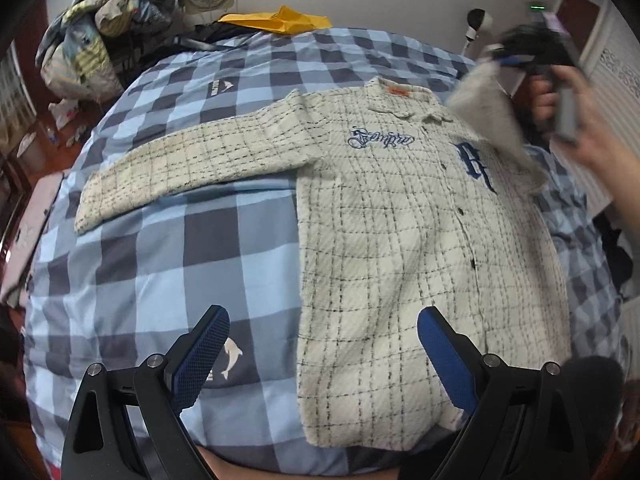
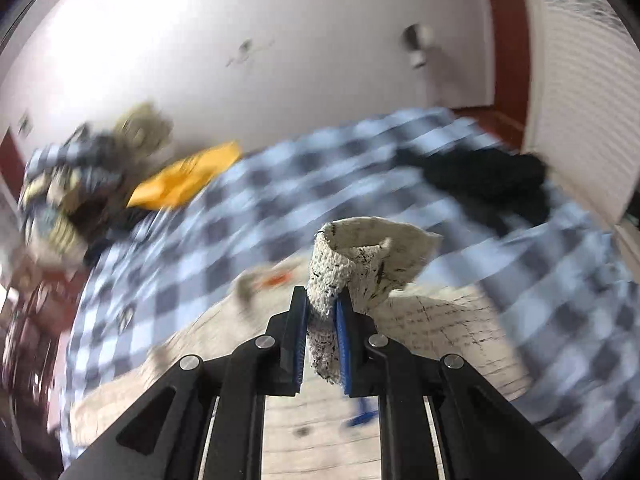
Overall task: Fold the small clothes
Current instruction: 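Grasp the cream shirt's sleeve cuff with the right gripper and fold it across the shirt body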
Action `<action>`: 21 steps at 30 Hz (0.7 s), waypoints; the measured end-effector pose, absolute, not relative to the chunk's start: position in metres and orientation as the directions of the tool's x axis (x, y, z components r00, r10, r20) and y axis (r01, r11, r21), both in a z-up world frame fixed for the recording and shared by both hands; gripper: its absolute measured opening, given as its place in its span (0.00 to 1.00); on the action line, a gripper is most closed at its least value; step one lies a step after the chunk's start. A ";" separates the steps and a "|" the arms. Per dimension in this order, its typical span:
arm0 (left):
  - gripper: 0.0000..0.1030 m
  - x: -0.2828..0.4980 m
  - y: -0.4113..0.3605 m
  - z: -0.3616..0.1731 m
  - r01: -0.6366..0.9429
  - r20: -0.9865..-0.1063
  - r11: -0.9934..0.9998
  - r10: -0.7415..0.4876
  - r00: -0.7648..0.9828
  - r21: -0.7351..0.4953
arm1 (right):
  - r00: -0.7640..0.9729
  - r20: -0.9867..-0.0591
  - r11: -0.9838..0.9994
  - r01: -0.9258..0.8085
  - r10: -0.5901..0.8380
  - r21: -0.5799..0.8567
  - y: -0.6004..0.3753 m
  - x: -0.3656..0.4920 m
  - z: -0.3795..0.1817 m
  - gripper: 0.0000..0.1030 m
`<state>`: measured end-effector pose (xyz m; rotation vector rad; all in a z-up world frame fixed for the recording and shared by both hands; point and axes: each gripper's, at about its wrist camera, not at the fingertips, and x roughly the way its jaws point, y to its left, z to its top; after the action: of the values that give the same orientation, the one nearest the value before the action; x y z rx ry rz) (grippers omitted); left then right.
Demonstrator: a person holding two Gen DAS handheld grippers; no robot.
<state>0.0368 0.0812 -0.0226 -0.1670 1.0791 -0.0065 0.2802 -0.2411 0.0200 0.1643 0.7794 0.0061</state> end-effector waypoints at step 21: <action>0.93 0.038 0.086 -0.022 -0.101 -0.864 0.986 -0.067 0.499 -0.135 | 0.199 -0.862 0.884 -0.146 0.466 0.444 -0.033 0.343 -0.106 0.80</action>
<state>0.0376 0.0859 -0.0223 -0.1762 1.0492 0.0202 0.3429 -0.0329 -0.1063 0.2902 1.3056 0.4364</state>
